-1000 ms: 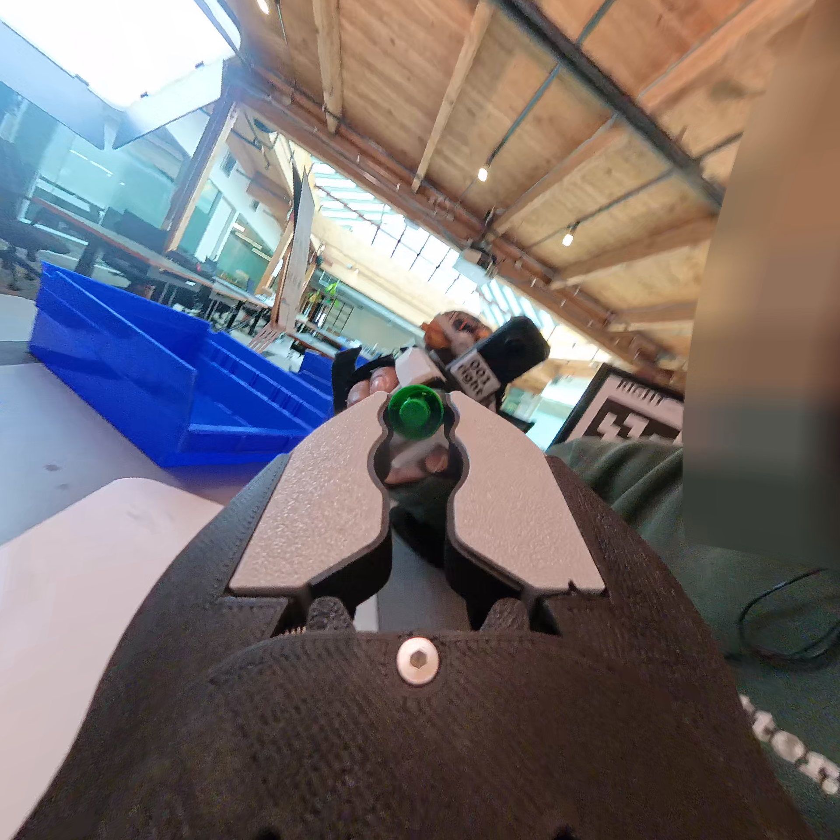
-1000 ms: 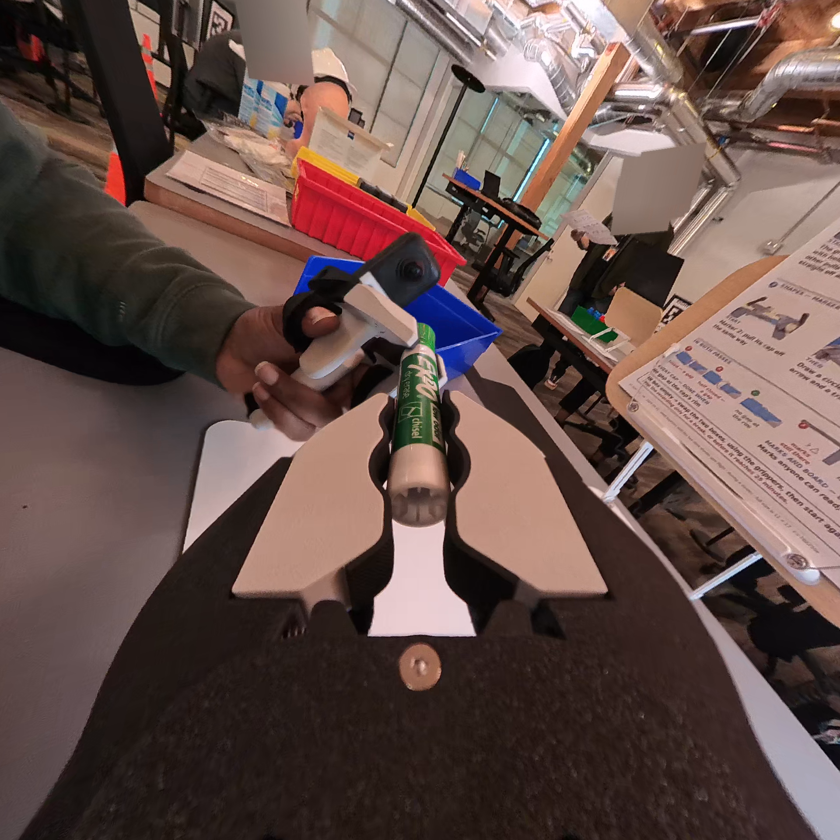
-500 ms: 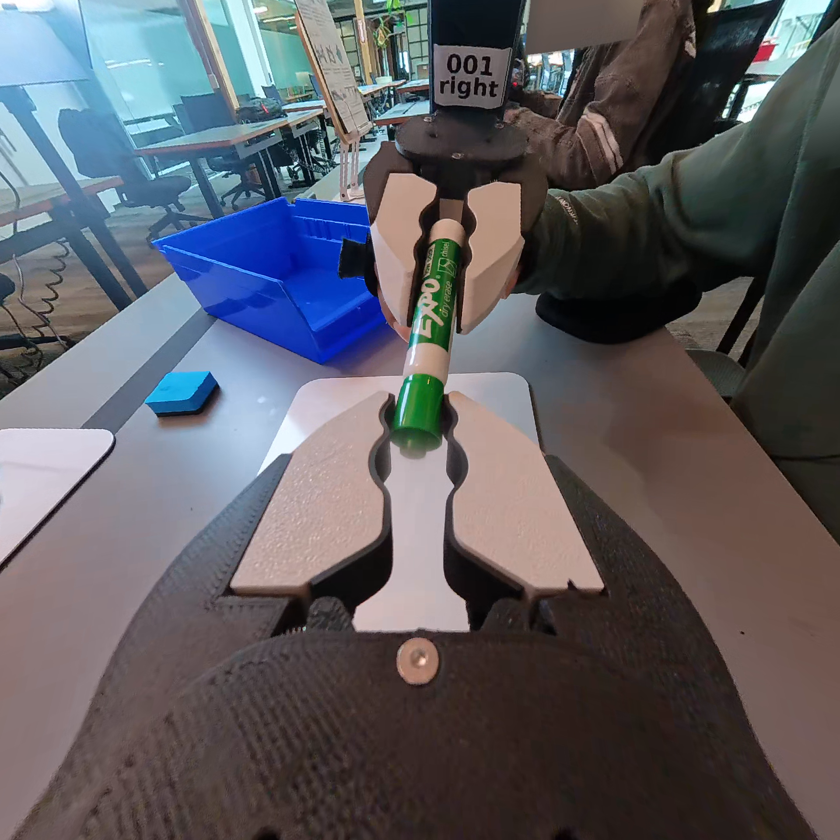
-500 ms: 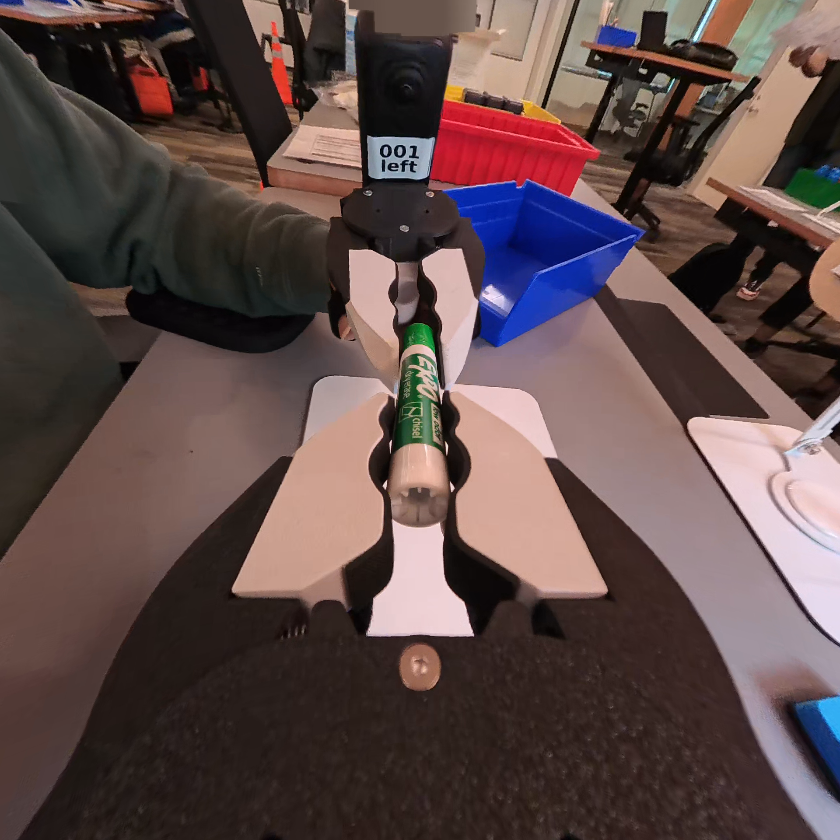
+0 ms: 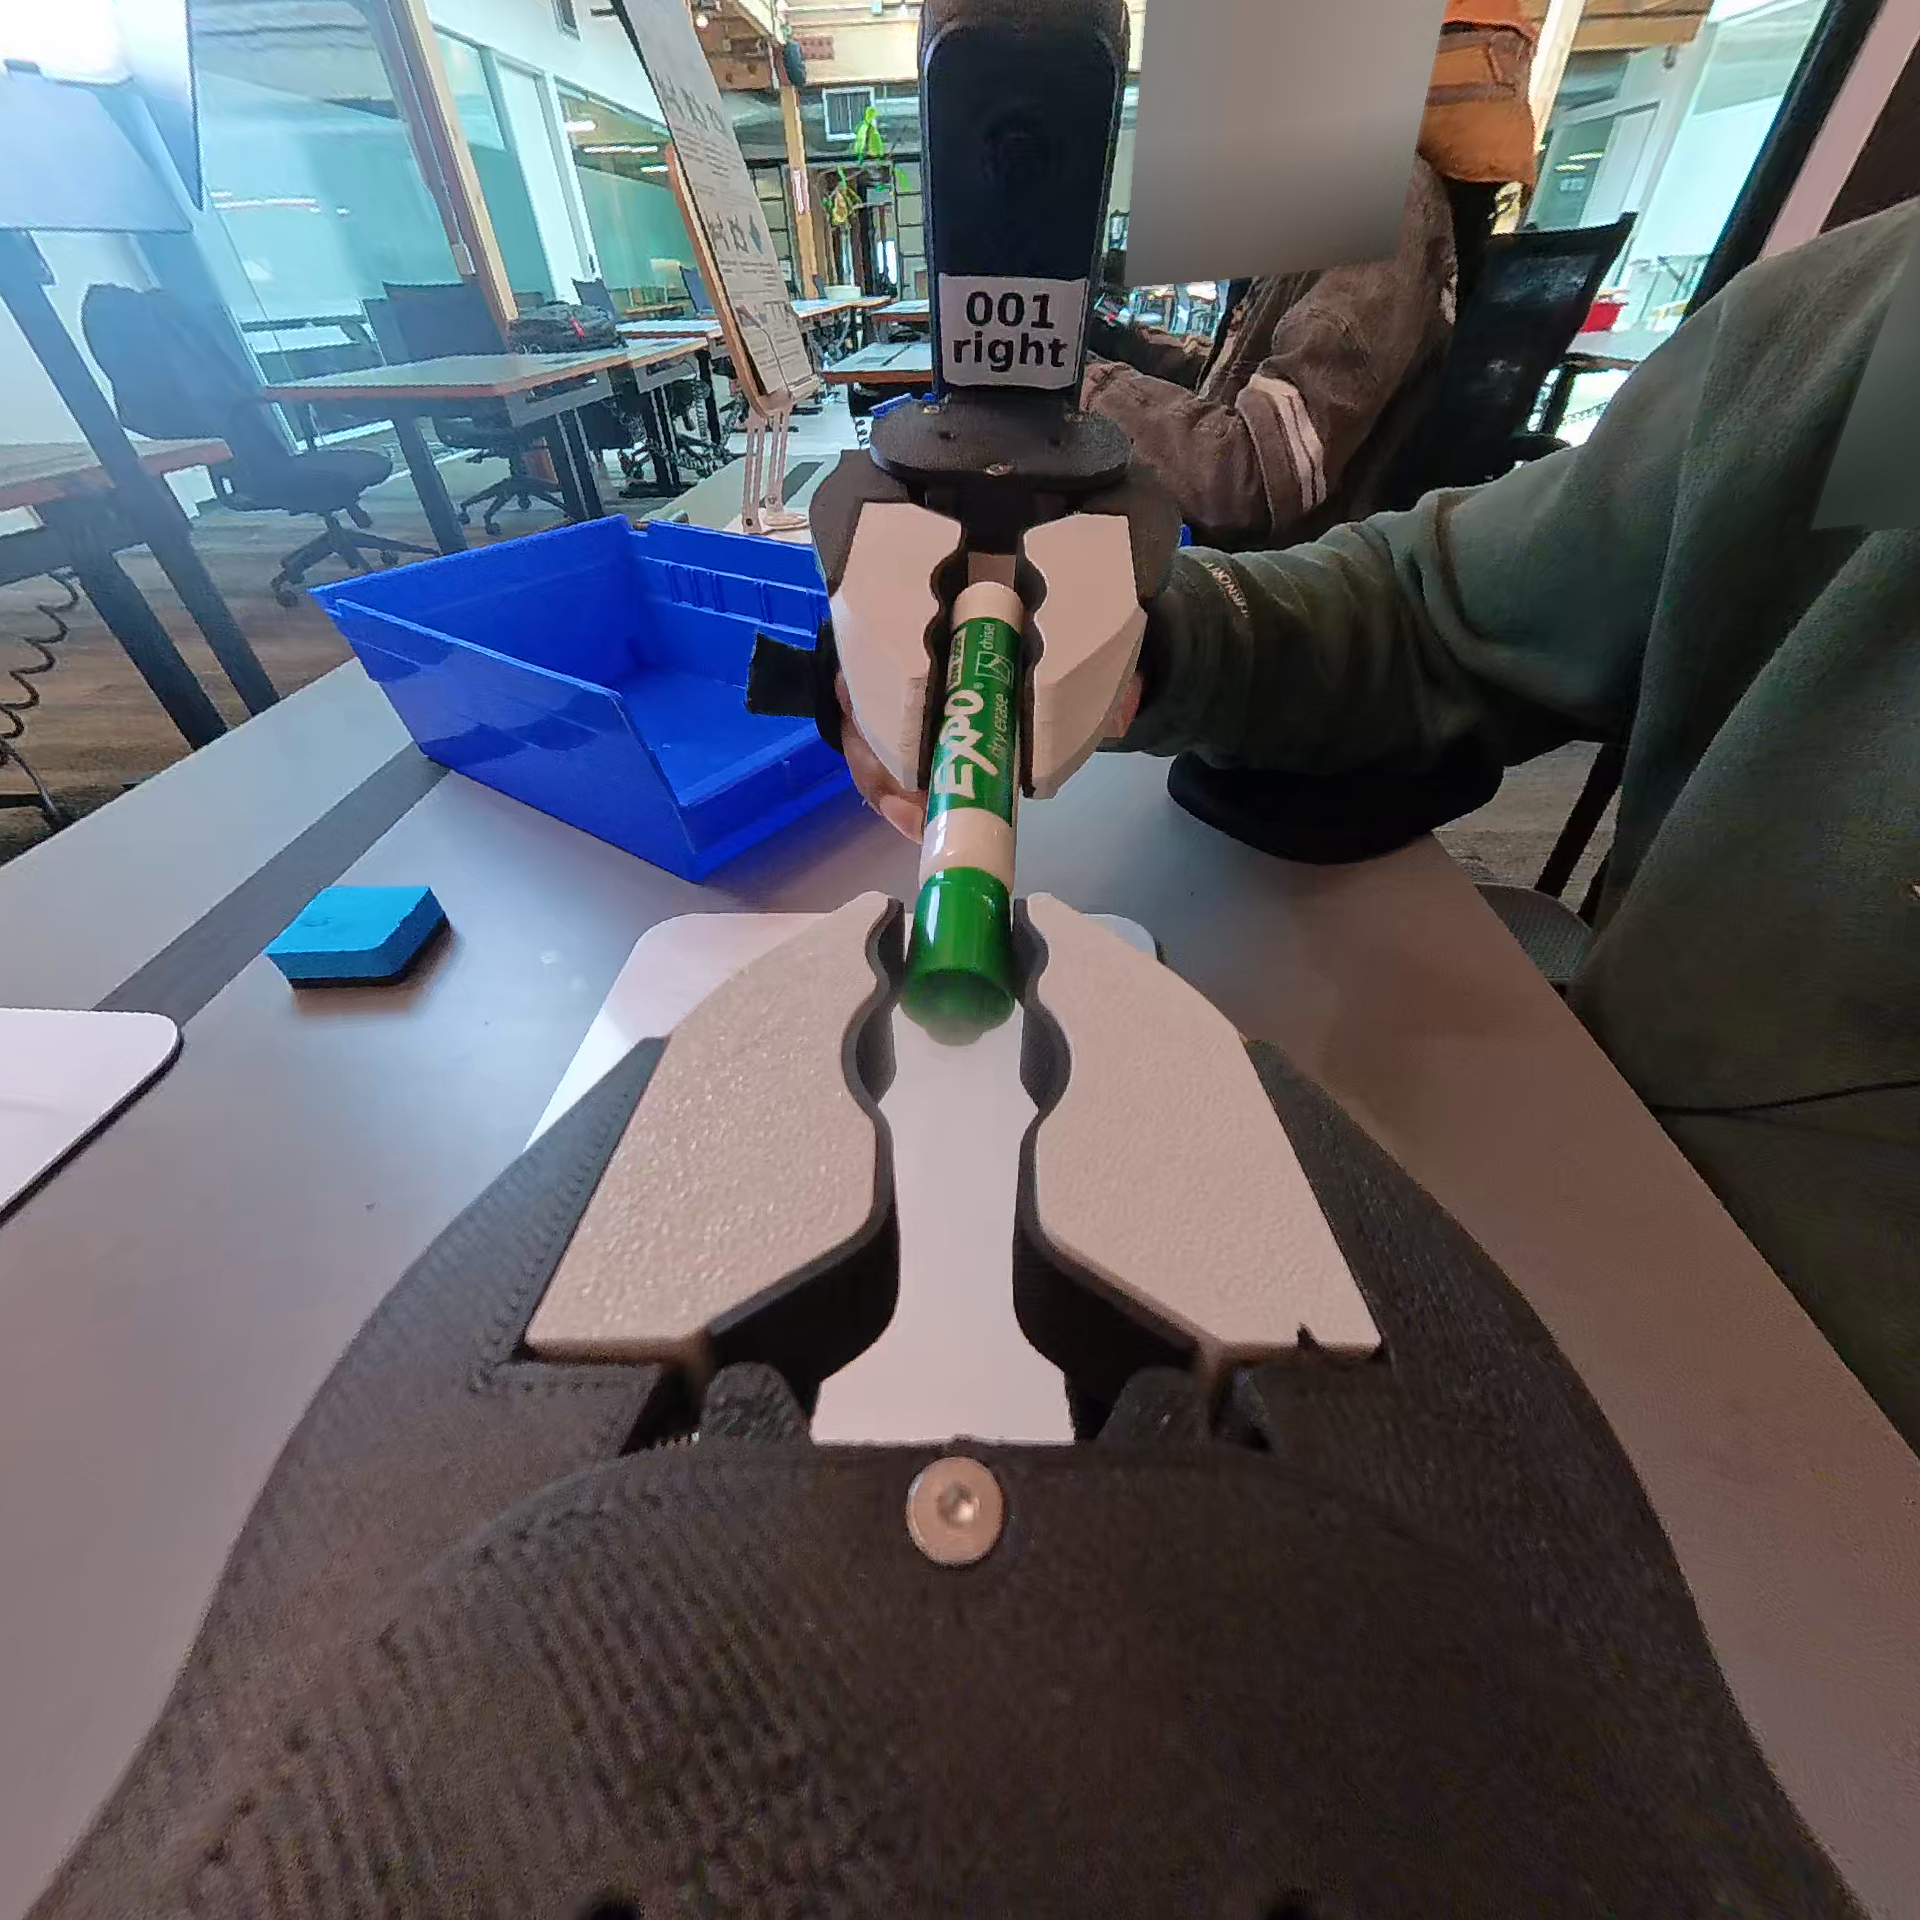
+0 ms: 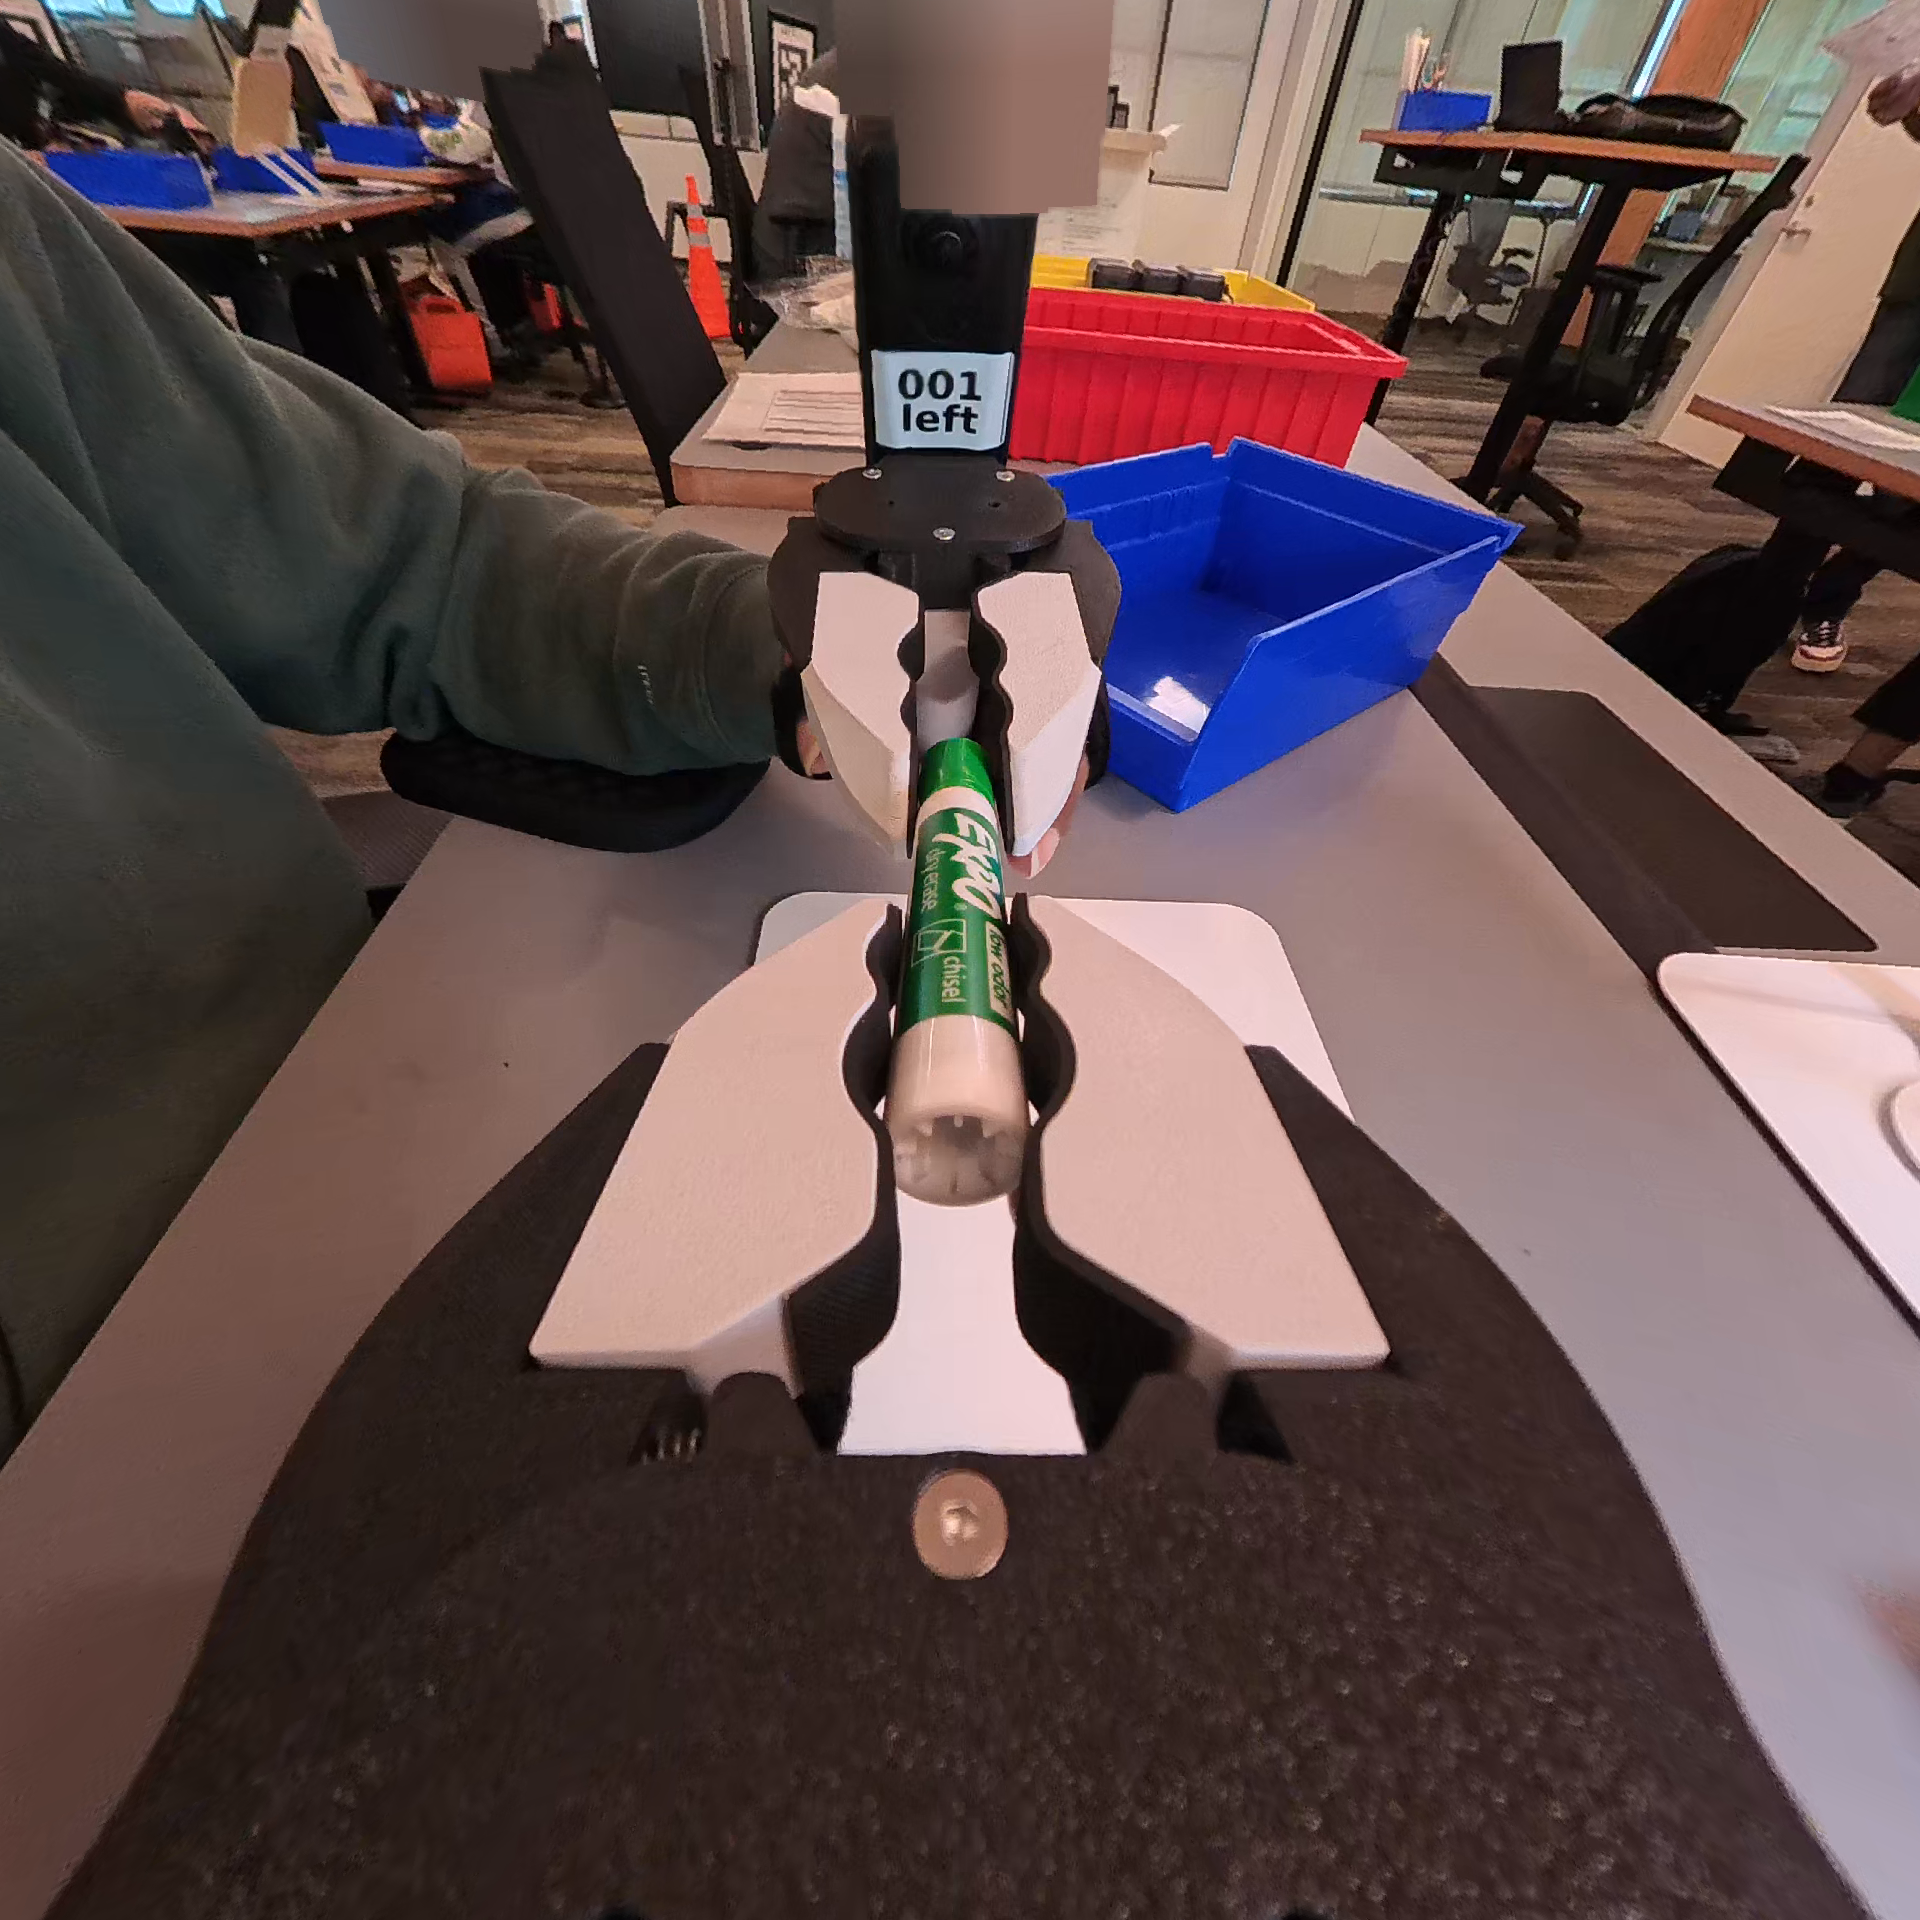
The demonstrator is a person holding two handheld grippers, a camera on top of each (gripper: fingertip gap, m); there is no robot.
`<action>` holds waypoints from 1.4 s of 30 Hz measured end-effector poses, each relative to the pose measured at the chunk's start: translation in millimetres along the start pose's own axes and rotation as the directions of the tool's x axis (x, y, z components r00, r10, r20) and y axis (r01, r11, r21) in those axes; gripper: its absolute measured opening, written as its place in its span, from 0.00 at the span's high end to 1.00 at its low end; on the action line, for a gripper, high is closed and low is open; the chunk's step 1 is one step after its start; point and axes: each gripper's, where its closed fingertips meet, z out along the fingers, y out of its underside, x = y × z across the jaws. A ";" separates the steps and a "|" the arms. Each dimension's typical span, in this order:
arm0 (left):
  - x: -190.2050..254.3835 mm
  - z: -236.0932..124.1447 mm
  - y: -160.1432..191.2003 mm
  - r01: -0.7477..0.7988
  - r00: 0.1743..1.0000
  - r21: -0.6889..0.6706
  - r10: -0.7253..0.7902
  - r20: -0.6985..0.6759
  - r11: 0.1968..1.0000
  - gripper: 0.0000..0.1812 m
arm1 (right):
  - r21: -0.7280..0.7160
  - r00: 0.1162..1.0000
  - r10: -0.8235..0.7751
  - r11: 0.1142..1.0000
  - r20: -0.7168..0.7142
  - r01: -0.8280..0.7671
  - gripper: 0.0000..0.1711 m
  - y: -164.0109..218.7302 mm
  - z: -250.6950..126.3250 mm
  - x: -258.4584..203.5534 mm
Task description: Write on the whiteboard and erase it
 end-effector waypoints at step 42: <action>-39.6 -82.3 -44.6 0.076 0.982 0.223 -0.112 0.152 0.972 0.89 | 0.224 0.996 0.046 0.974 -0.076 -0.028 0.89 -35.0 -54.2 31.1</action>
